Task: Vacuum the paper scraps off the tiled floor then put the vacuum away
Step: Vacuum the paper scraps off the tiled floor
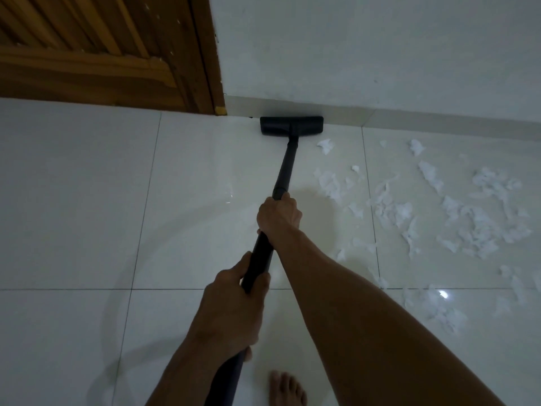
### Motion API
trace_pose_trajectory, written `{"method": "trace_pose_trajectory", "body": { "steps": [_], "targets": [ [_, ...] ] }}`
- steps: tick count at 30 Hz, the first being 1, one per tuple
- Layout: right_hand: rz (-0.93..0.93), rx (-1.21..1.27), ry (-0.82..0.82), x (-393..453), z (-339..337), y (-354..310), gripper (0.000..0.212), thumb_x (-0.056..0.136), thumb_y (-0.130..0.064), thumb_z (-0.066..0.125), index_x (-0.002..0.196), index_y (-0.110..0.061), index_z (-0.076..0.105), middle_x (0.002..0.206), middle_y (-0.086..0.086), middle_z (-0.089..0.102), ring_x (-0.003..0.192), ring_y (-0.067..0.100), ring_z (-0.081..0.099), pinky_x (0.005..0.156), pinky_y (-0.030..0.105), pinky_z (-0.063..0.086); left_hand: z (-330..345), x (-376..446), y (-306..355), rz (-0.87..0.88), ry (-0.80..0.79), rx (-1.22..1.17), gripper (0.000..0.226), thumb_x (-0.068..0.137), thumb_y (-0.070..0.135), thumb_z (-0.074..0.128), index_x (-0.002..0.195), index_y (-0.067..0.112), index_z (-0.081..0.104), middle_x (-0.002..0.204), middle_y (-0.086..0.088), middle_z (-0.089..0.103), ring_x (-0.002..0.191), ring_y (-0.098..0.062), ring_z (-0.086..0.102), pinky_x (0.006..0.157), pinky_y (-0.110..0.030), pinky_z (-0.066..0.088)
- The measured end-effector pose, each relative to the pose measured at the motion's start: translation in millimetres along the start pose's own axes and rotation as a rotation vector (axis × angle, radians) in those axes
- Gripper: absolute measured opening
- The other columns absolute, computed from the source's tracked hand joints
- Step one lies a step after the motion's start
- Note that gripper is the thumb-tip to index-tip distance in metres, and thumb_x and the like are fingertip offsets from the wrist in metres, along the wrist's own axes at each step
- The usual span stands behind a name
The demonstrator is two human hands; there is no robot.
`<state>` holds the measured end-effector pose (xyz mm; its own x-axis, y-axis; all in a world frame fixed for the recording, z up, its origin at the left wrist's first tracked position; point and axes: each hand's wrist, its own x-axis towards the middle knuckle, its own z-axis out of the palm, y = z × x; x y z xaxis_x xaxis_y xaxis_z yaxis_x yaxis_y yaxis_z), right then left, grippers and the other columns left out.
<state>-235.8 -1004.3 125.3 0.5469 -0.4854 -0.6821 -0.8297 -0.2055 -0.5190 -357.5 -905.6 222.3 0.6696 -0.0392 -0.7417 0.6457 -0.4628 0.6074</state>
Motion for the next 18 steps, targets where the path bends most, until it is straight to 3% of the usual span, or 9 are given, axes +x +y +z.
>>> {"method": "trace_pose_trajectory", "body": {
  "steps": [2, 5, 7, 10, 14, 18],
  "targets": [
    [0.013, 0.03, 0.019, 6.9, -9.5, -0.9, 0.041, 0.096, -0.021, 0.05, 0.136, -0.013, 0.047, 0.112, 0.013, 0.062, 0.086, 0.032, 0.07, 0.074, 0.045, 0.062, 3.1, 6.3, 5.2, 0.019, -0.025, 0.034, 0.038, 0.096, 0.039, 0.052, 0.133, 0.038, 0.044, 0.049, -0.005, 0.055, 0.035, -0.021, 0.057, 0.039, -0.031, 0.052],
    [-0.037, -0.047, 0.01, 15.4, -25.2, 1.3, 0.035, 0.1, -0.017, 0.046, 0.131, -0.003, 0.05, 0.127, 0.012, 0.056, 0.106, 0.033, 0.064, 0.089, 0.045, 0.056, 14.1, 12.3, 14.2, 0.035, -0.034, 0.1, 0.039, 0.096, 0.042, 0.051, 0.134, 0.036, 0.044, 0.056, -0.007, 0.057, 0.036, -0.02, 0.057, 0.04, -0.031, 0.053],
    [-0.029, -0.038, 0.06, 18.9, -39.6, 3.3, 0.035, 0.099, -0.016, 0.047, 0.131, -0.001, 0.052, 0.13, 0.014, 0.055, 0.107, 0.034, 0.064, 0.089, 0.045, 0.057, 23.7, 12.9, 19.0, 0.03, -0.035, 0.11, 0.039, 0.096, 0.042, 0.051, 0.134, 0.035, 0.044, 0.058, -0.008, 0.058, 0.037, -0.02, 0.057, 0.041, -0.032, 0.054],
    [0.001, -0.046, -0.001, 17.5, -53.0, 11.2, 0.036, 0.102, -0.014, 0.041, 0.134, 0.001, 0.05, 0.134, 0.017, 0.051, 0.12, 0.034, 0.056, 0.101, 0.044, 0.048, 35.6, 8.1, 21.6, 0.044, -0.047, 0.162, 0.046, 0.096, 0.043, 0.051, 0.14, 0.033, 0.04, 0.062, -0.006, 0.058, 0.038, -0.018, 0.058, 0.043, -0.03, 0.055],
    [0.071, 0.017, 0.079, 9.1, -60.7, 24.3, 0.038, 0.097, -0.019, 0.051, 0.134, -0.007, 0.048, 0.116, 0.014, 0.061, 0.091, 0.031, 0.069, 0.078, 0.045, 0.061, 44.5, -5.1, 17.6, 0.034, -0.054, 0.191, 0.048, 0.095, 0.043, 0.052, 0.141, 0.033, 0.04, 0.068, -0.005, 0.057, 0.043, -0.016, 0.059, 0.048, -0.032, 0.057],
    [0.057, -0.023, 0.04, -6.5, -65.6, 36.4, 0.038, 0.097, -0.017, 0.05, 0.134, -0.006, 0.049, 0.12, 0.015, 0.059, 0.094, 0.032, 0.069, 0.079, 0.045, 0.061, 49.8, -21.8, 10.3, 0.01, -0.061, 0.185, 0.05, 0.095, 0.043, 0.052, 0.143, 0.037, 0.038, 0.068, -0.004, 0.056, 0.043, -0.017, 0.059, 0.047, -0.03, 0.056]
  ]
}}
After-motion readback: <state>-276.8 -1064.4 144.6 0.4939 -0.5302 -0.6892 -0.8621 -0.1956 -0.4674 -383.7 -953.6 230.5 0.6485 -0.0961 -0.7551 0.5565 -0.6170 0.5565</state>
